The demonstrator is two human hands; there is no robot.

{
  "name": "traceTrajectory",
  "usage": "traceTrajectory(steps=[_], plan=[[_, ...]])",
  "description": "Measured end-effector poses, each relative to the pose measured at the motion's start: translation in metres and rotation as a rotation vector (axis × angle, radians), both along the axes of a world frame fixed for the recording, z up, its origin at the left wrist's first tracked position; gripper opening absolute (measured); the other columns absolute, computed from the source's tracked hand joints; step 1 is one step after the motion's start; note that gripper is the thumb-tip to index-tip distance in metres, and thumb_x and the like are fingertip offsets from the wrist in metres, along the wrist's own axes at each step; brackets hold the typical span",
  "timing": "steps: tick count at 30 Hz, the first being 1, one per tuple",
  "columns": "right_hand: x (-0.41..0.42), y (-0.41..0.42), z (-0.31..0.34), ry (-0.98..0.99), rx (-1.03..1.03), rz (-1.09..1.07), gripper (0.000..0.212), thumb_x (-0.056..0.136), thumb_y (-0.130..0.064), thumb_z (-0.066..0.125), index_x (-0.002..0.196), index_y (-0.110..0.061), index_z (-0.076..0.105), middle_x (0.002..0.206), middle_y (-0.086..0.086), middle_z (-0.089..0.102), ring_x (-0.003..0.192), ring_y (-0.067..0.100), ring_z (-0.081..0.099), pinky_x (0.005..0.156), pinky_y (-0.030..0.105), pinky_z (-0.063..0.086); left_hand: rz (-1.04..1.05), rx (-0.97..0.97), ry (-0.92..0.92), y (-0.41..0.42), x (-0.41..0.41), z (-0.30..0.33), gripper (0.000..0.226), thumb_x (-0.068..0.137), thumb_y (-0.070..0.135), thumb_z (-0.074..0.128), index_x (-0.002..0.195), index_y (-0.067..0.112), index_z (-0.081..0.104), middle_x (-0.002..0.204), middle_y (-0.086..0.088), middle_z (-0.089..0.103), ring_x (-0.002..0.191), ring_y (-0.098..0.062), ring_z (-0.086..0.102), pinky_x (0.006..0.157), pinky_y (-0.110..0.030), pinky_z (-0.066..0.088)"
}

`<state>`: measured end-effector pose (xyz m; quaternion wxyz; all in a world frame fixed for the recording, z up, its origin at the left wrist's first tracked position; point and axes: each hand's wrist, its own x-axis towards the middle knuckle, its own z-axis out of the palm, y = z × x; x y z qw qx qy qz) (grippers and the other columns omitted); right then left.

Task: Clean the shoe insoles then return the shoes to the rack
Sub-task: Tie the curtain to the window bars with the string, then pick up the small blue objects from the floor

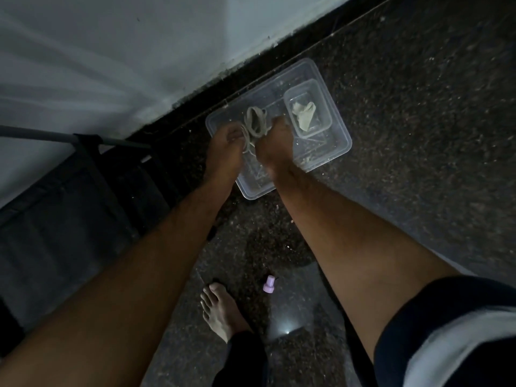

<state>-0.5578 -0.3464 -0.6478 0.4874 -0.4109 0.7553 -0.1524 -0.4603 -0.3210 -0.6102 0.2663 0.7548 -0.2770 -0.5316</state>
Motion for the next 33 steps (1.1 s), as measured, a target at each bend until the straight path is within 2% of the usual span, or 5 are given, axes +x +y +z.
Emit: traceTrajectory(steps=[5,12,14,19,33], plan=[[-0.021,0.038,0.035,-0.059,0.019,-0.005,0.041,0.089,0.003,0.051,0.13,-0.001,0.053,0.127,0.019,0.06,0.117,0.031,0.057,0.086,0.024,0.041,-0.15,-0.017,-0.128,0.034,-0.005,0.032,0.04,0.097,0.006,0.048,0.133,0.018,0.06,0.135,-0.001,0.061,0.122,-0.014,0.057,0.105,-0.032,0.047],[-0.067,0.153,0.127,-0.101,-0.029,0.086,0.036,0.093,-0.004,0.054,0.127,-0.016,0.056,0.123,0.002,0.058,0.108,0.015,0.059,0.094,0.032,0.05,-0.736,-0.175,-0.399,0.13,0.005,0.107,0.051,0.087,-0.005,0.056,0.137,0.003,0.054,0.144,-0.018,0.049,0.137,-0.033,0.044,0.118,-0.041,0.032],[-0.078,0.192,0.148,-0.04,-0.005,0.1,0.039,0.092,-0.004,0.057,0.129,-0.016,0.056,0.123,0.001,0.058,0.105,0.017,0.062,0.095,0.034,0.051,-0.846,-0.161,-0.431,0.159,0.009,0.132,0.057,0.086,-0.003,0.058,0.143,0.004,0.051,0.153,-0.019,0.042,0.143,-0.033,0.037,0.119,-0.035,0.025],[-0.083,0.272,0.171,0.049,0.073,0.137,0.043,0.087,-0.009,0.066,0.129,-0.017,0.056,0.124,0.005,0.058,0.108,0.024,0.063,0.097,0.045,0.052,-1.115,-0.107,-0.491,0.221,0.018,0.158,0.07,0.089,0.008,0.062,0.154,0.008,0.036,0.165,-0.017,0.026,0.152,-0.033,0.025,0.124,-0.045,0.023],[-0.041,0.351,0.004,0.114,0.081,0.253,0.051,0.084,-0.03,0.077,0.128,-0.017,0.054,0.131,0.01,0.05,0.104,0.031,0.063,0.084,0.042,0.055,-1.163,0.025,-0.557,0.297,0.011,0.012,0.077,0.094,0.012,0.059,0.16,0.01,0.019,0.169,-0.013,0.011,0.156,-0.03,0.012,0.124,-0.047,0.019]])
